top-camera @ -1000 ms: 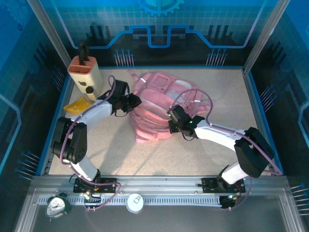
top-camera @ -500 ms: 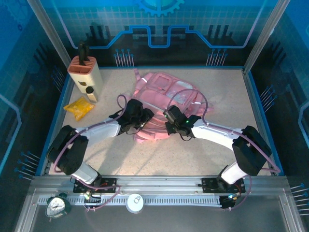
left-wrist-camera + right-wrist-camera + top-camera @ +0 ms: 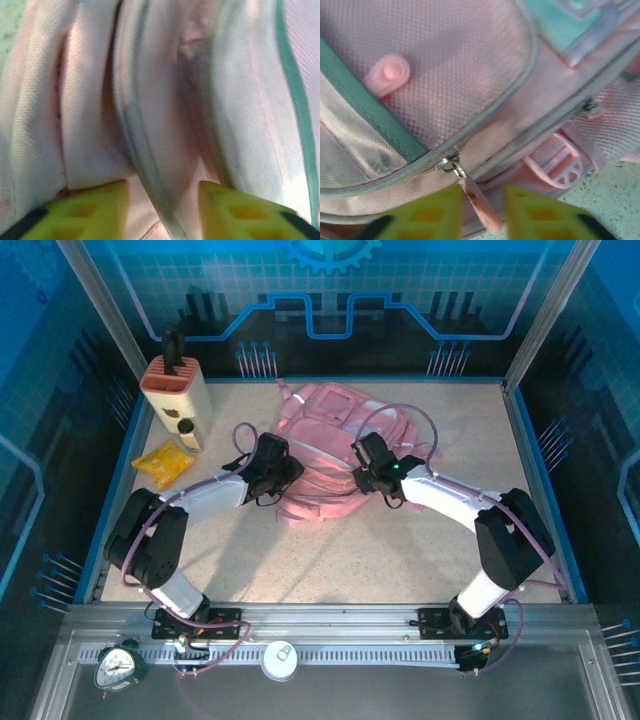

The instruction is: Pack the student bag

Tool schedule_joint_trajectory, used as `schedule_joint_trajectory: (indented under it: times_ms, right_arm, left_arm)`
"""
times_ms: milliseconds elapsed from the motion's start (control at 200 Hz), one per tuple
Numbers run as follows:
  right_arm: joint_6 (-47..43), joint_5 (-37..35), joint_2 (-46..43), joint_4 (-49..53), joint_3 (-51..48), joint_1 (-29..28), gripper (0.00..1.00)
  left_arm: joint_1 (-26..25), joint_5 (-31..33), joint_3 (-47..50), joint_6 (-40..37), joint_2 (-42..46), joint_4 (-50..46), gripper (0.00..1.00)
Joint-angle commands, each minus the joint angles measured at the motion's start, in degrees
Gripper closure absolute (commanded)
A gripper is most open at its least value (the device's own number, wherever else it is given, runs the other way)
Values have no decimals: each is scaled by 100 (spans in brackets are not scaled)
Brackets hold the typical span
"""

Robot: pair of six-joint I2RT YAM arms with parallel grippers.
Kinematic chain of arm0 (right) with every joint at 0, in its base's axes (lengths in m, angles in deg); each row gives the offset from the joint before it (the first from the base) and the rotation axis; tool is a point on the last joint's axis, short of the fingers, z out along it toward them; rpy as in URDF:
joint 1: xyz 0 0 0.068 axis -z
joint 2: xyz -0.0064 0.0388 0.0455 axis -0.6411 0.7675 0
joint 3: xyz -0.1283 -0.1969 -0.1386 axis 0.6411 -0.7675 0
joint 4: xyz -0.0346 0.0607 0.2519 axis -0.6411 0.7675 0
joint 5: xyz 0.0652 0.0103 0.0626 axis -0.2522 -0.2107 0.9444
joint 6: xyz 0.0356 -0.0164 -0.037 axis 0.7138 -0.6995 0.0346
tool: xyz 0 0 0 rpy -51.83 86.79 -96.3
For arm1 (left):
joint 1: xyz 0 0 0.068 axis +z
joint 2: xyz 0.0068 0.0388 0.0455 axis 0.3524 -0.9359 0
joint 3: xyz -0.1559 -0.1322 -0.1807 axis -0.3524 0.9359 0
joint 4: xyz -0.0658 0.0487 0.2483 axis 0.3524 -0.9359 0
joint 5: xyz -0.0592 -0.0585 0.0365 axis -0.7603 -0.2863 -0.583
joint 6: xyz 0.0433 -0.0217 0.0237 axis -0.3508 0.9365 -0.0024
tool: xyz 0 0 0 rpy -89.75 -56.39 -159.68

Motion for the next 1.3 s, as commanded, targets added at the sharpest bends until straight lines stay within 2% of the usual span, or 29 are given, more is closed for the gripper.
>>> schedule_joint_trajectory:
  times_ms: [0, 55, 115, 170, 235, 300, 365, 445, 515, 585, 650, 755, 830, 866, 1011, 1071, 1141, 1191, 1246, 1296]
  right_arm:
    - [-100, -239, -761, 137, -54, 137, 45]
    - [40, -312, -1110, 157, -234, 324, 23]
    - [246, -408, -1433, 4, -518, 707, 0]
    - [417, -528, -1620, -298, -845, 1187, 0]
    - [383, -1076, -1707, -960, -1371, 1659, 0]
    - [163, -1285, -1699, -1778, -1871, 2130, 0]
    - [-151, -1212, -1588, -2907, -2469, 2509, 0]
    - [-622, -510, -1341, -4420, -3080, 2829, 0]
    - [-943, 27, -1113, -5520, -3438, 2959, 0]
    - [-1265, 696, -961, -6091, -3501, 2996, 0]
    - [-1341, 1123, -794, -6009, -3433, 3052, 0]
    - [-1698, 1907, -260, -7754, -4059, 3023, 0]
    - [-1585, 1648, -324, -7594, -4056, 3015, 1]
    - [-1478, 1451, -297, -7339, -3918, 3049, 0]
    - [-1566, 1203, -302, -7535, -3993, 2923, 0]
    - [-1567, 1204, -318, -7449, -3977, 2920, 1]
    - [-1575, 1224, -306, -7491, -3985, 2926, 0]
    - [-1564, 1240, -300, -7493, -3982, 2921, 0]
    - [-1562, 1250, -302, -7472, -3977, 2929, 0]
    - [-1566, 1251, -302, -7475, -3974, 2933, 0]
  left_arm:
    - [40, -294, 246, -543, 874, -311, 41]
    - [35, -301, 385, -939, 1331, -383, 32]
    - [72, 250, 470, -1448, 1879, -835, 22]
    - [183, 1214, 504, -1989, 2313, -1448, 13]
    - [456, 2266, 696, -2588, 2770, -1837, 1]
    - [857, 3095, 1253, -3384, 3159, -1324, 1]
    - [1371, 3323, 1866, -4160, 3420, -467, 1]
    - [1780, 3135, 2607, -4899, 3549, 758, 1]
    - [1918, 2842, 3279, -5497, 3479, 2183, 1]
    - [1977, 2275, 3977, -6132, 3279, 3977, 1]
    - [2089, 1742, 4389, -6408, 2778, 5476, 1]
    - [2216, 1347, 4361, -6522, 1826, 6532, 1]
    - [2240, 850, 4030, -6391, 1679, 6054, 1]
    - [2259, 841, 3906, -6307, 1462, 6092, 1]
    - [2312, 692, 3791, -6373, 15, 7470, 1]
    - [2316, 671, 3658, -6246, 335, 6663, 1]
    - [2317, 1154, 3448, -6171, 150, 6625, 1]
    - [2325, 1258, 3259, -6043, 276, 5974, 1]
    - [2317, 1250, 3319, -6126, 172, 6309, 1]
    - [2308, 1186, 3292, -6115, 224, 6125, 1]
